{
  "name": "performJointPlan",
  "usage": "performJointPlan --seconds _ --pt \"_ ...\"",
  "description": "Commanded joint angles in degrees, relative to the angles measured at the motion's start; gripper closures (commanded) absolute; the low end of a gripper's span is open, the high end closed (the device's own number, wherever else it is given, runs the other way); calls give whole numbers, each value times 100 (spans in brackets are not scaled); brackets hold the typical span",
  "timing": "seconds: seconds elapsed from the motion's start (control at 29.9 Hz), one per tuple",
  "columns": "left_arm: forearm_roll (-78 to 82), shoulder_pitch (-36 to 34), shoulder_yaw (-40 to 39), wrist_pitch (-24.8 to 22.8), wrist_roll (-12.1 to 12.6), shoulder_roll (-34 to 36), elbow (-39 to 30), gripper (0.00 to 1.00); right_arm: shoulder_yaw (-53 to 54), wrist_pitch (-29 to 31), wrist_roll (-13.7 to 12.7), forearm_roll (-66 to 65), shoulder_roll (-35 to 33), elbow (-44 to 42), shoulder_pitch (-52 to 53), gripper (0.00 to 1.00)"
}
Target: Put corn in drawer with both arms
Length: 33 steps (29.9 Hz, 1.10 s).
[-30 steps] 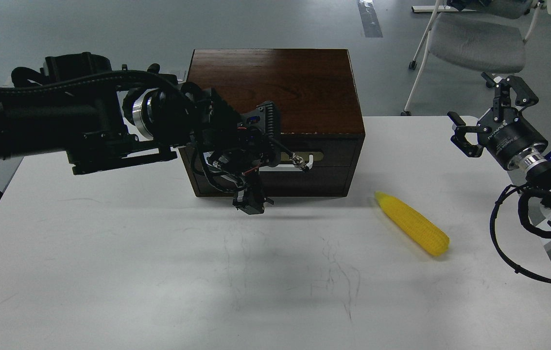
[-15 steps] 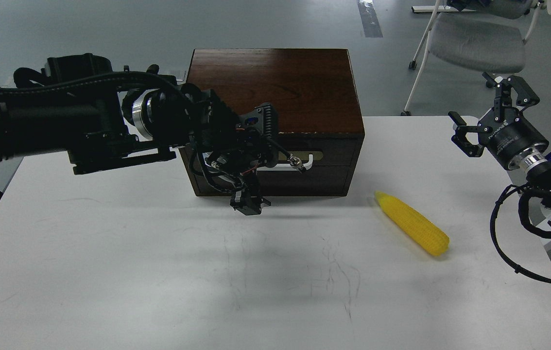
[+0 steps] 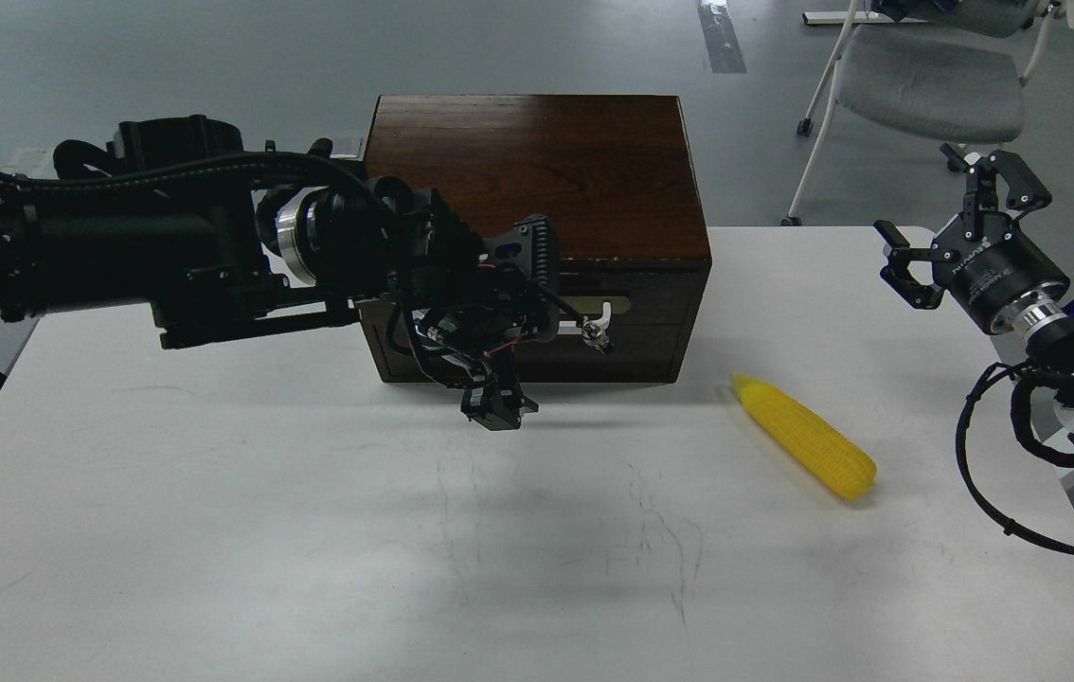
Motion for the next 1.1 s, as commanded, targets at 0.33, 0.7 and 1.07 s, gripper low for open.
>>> performJointPlan --seconds 0.33,0.7,1.07 --pt "-18 -8 35 0 -132 -13 -158 4 53 0 9 -2 -8 0 -81 0" --pt "-123 -34 26 0 -366 13 -527 4 62 0 61 6 -61 9 -99 0" --pt "-405 -96 17 0 -366 40 -940 3 62 0 70 -2 -79 18 -125 0"
